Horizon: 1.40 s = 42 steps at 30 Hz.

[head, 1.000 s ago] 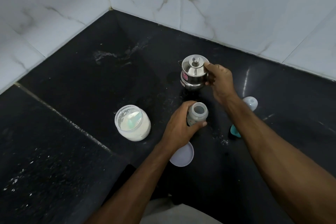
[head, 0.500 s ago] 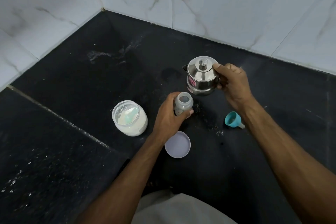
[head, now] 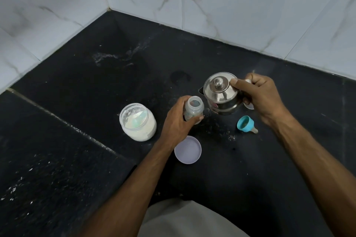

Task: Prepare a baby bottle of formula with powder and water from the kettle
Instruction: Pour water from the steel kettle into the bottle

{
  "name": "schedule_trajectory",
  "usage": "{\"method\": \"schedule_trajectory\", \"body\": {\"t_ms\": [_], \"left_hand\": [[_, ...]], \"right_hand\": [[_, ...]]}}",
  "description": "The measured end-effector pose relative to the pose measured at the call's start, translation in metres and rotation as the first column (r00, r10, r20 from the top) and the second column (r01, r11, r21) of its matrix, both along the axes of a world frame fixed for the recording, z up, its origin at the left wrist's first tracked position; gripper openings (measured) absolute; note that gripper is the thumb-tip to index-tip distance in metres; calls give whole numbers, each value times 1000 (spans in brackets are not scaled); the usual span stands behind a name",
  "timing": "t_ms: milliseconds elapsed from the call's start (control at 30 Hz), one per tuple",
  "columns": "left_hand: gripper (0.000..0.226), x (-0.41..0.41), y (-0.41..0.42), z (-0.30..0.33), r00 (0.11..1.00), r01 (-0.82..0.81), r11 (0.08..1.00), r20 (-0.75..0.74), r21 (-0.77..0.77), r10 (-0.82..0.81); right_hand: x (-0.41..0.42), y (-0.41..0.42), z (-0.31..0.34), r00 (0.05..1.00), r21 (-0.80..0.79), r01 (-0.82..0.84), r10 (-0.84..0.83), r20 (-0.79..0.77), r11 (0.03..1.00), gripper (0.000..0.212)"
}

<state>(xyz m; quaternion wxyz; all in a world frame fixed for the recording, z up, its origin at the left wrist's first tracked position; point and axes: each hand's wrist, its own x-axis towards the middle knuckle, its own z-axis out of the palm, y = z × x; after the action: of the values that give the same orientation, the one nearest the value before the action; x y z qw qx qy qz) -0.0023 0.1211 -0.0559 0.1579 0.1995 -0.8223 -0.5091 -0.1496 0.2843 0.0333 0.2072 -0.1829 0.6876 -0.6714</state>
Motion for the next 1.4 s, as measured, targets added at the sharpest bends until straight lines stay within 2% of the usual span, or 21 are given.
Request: {"method": "schedule_trajectory", "body": {"t_ms": [667,1400], "left_hand": [[52,0,1,5,995,19,1000,97,6,-19],[59,-1,4,20,988,11,1000,157,26,-15]], "right_hand": [[4,-8,30,964,184,-87,130,-234,979,40],[1,-16,39,925,277,-132,218,-310,952,46]]}}
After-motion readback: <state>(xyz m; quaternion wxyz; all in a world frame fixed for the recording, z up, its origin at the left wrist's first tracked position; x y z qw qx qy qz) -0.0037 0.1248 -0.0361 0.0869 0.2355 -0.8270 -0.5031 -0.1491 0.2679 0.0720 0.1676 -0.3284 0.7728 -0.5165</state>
